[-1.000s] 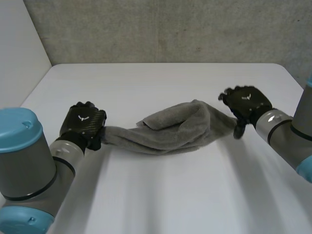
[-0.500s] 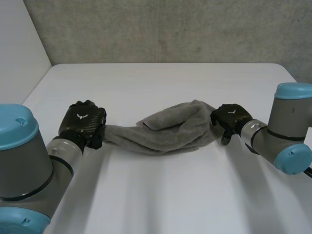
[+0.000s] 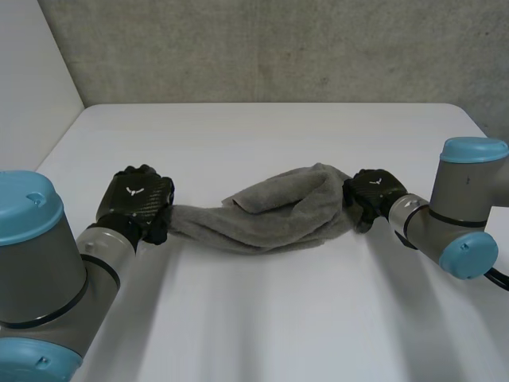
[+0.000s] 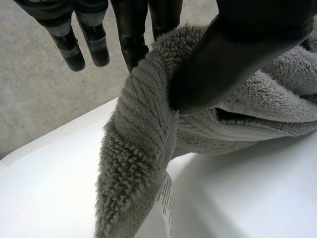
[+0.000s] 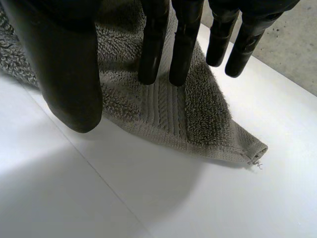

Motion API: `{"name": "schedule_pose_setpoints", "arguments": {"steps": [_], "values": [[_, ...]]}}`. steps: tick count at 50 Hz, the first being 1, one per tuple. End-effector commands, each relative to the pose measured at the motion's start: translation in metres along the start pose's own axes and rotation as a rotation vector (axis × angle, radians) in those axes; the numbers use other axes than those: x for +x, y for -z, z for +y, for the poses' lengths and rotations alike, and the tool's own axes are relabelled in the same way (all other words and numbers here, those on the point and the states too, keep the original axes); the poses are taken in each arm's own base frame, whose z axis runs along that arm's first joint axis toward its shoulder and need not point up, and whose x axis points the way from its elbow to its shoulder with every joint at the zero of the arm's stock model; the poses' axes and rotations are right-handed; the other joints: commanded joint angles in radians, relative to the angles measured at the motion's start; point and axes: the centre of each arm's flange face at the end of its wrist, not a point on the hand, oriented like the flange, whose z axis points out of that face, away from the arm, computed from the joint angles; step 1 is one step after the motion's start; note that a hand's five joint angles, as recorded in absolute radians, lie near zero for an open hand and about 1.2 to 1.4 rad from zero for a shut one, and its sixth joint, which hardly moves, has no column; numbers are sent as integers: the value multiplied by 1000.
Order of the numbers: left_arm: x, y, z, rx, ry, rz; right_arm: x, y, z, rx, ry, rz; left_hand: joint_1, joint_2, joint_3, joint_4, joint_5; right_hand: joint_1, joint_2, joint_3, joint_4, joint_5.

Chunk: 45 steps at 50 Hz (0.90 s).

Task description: Fold the towel.

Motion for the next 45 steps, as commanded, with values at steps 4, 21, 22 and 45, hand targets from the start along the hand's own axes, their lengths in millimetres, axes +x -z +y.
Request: {"name": "schedule_pose_setpoints", "arguments": {"steps": [4, 21, 22, 45], "values": [[0, 0, 0, 0, 0, -1, 0, -5, 3, 1, -9, -5, 121, 99, -51, -59, 76, 85, 88, -43, -76, 77], [-1, 0, -1, 3, 1, -3, 6, 5, -24, 72, -71, -2, 121, 99, -51, -59, 76, 719, 721, -43, -76, 710], [-1, 0, -1, 3, 1, -3, 6, 9, -31, 93, -82, -11, 121, 99, -51, -59, 76, 719, 721, -43, -76, 710], [-23, 29, -69, 220, 76, -58, 48, 145, -145, 392, -198, -17, 121, 99, -51, -59, 76, 719, 721, -43, -76, 710]]}}
